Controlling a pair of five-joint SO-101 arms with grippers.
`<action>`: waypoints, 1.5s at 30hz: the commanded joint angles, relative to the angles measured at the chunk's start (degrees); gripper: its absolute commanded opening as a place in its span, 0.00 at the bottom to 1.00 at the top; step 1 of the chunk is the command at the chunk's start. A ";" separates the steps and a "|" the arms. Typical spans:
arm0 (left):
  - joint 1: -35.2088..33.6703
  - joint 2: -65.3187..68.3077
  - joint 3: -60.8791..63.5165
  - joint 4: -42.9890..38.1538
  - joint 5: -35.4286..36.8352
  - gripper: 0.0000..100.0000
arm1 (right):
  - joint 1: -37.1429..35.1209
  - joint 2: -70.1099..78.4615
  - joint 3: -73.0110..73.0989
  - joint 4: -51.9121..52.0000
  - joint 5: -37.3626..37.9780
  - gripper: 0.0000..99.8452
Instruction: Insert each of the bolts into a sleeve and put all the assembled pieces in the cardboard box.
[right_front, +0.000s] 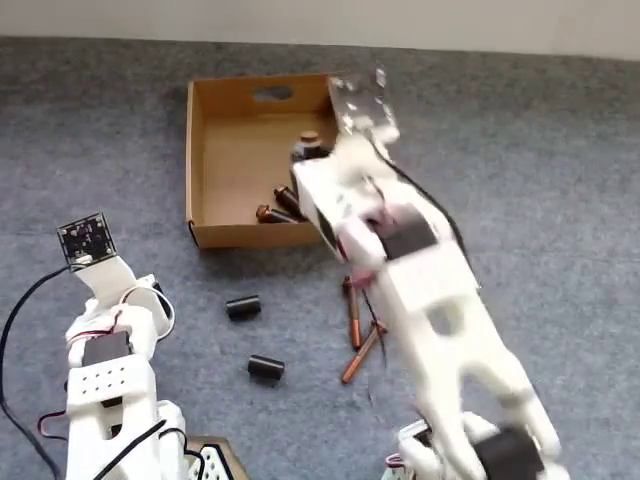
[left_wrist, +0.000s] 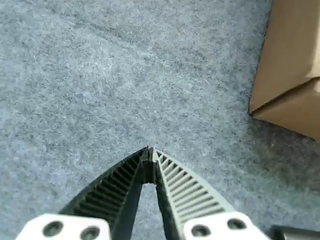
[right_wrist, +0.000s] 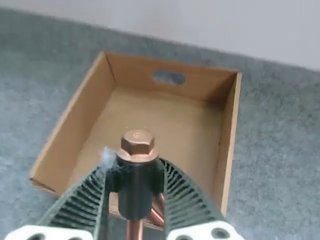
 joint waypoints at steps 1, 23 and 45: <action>0.66 -1.10 -0.31 -0.70 0.26 0.03 | 4.44 11.30 -11.56 0.22 -5.10 0.01; 3.74 -1.10 -0.40 -0.35 0.18 0.03 | 7.08 43.65 -29.85 -1.54 -6.51 0.01; 3.74 -1.10 -0.40 -0.53 0.18 0.03 | 2.59 45.41 -30.46 8.75 -2.20 0.14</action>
